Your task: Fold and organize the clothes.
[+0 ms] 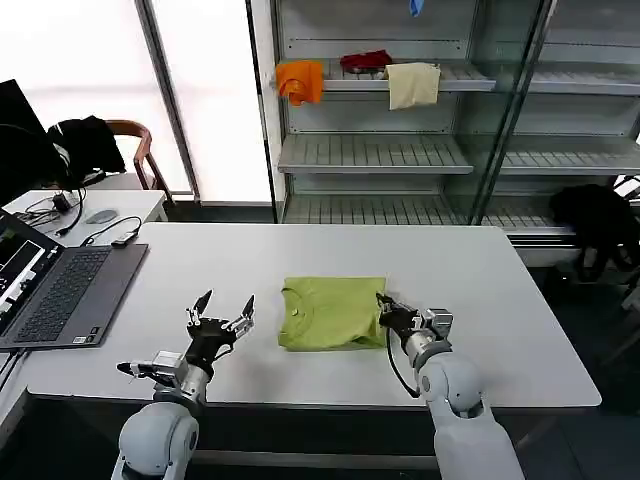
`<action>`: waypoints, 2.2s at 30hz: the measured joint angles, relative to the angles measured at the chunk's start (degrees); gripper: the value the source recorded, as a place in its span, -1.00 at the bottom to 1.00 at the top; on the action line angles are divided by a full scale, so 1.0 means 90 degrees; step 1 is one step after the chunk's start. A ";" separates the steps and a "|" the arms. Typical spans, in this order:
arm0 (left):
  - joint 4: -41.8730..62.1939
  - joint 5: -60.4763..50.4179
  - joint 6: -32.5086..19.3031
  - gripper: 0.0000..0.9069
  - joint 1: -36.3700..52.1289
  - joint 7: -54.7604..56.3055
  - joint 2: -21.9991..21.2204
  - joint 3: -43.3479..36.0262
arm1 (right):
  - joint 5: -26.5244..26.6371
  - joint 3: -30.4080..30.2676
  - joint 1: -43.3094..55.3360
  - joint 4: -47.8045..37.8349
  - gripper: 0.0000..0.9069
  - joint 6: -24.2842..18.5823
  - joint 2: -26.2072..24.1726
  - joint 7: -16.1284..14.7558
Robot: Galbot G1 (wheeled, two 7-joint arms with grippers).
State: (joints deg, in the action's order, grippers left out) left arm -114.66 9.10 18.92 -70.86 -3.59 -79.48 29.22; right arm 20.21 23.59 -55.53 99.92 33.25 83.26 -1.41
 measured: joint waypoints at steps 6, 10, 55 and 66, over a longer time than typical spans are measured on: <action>-0.0224 0.0031 0.0061 1.00 -0.0087 -0.0001 -0.0048 -0.0062 | -0.0749 0.0027 -0.0168 0.0145 1.00 -0.0013 0.0004 -0.0201; -0.0345 0.0065 0.0076 1.00 -0.0128 -0.0001 -0.0046 -0.0056 | -0.1124 0.0056 -0.0309 0.0339 1.00 -0.0045 -0.0096 -0.0323; -0.0382 0.0463 -0.0036 1.00 -0.0418 0.0071 0.0138 0.0238 | -0.2587 0.0463 -0.2435 0.2201 1.00 -0.0505 -0.0541 -0.0504; -0.0172 0.0920 0.0173 1.00 -0.0303 0.0218 0.0319 0.0413 | -0.1998 0.1185 -0.2612 0.2315 1.00 -0.0317 -0.0914 -0.0318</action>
State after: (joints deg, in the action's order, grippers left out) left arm -116.21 17.38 20.48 -73.58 -1.63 -76.60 32.94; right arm 2.22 34.25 -79.04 120.75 30.40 75.03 -4.28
